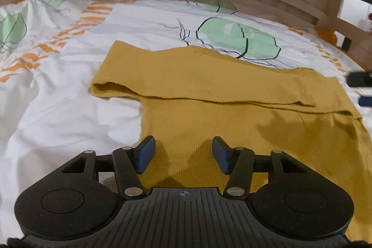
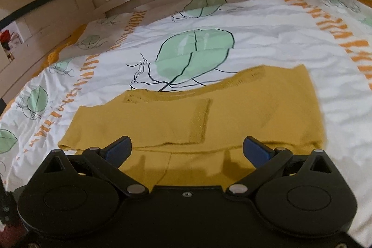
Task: Fold small clothes
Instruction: 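Grasp the glittery cuff of the folded sleeve with the right tool, then lay the glittery cuff flat along the sweater body and open the right tool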
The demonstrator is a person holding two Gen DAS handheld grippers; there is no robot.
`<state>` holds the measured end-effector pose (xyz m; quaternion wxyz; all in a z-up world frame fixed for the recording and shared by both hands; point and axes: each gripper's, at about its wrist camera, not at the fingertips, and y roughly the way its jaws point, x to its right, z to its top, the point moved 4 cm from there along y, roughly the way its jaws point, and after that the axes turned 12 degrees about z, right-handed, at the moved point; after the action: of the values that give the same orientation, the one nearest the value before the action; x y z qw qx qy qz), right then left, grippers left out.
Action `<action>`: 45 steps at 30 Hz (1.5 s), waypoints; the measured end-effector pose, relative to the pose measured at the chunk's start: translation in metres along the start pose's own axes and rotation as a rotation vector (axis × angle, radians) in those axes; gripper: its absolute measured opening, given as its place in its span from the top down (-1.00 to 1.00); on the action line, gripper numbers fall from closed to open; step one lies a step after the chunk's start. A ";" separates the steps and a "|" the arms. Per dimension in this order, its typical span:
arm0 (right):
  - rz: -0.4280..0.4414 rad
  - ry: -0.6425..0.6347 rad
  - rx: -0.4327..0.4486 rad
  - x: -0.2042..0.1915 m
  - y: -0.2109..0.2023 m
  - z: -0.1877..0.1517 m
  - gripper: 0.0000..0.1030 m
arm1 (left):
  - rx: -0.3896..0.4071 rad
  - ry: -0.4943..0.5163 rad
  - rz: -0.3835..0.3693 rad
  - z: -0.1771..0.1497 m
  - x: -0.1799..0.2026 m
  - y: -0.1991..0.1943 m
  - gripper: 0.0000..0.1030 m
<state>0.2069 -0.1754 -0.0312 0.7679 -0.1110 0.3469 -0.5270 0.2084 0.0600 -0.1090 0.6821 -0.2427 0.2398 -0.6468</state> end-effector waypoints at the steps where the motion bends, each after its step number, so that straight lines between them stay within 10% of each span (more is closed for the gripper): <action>1: -0.001 -0.009 -0.004 -0.001 0.004 0.001 -0.85 | 0.009 0.001 0.001 -0.002 0.000 -0.001 -0.06; 17: 0.030 0.059 -0.061 0.024 0.074 0.003 -0.34 | 0.005 -0.037 -0.038 -0.005 -0.004 0.007 -0.26; 22: 0.048 0.087 -0.091 0.024 0.083 0.007 0.55 | 0.004 -0.040 -0.041 -0.005 -0.004 0.007 -0.27; 25: 0.069 0.064 -0.110 0.016 0.083 0.010 0.65 | 0.004 -0.041 -0.041 -0.005 -0.004 0.008 -0.27; 34: 0.108 -0.010 -0.054 0.002 0.037 0.050 0.68 | 0.004 -0.036 -0.038 -0.005 -0.004 0.008 -0.27; 45: -0.091 -0.003 -0.035 0.069 0.000 0.061 0.68 | 0.003 -0.031 -0.033 -0.004 -0.004 0.008 -0.27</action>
<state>0.2607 -0.2488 -0.0150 0.7415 -0.1409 0.3495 -0.5551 0.2119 0.0642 -0.1175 0.6752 -0.2554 0.2242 -0.6546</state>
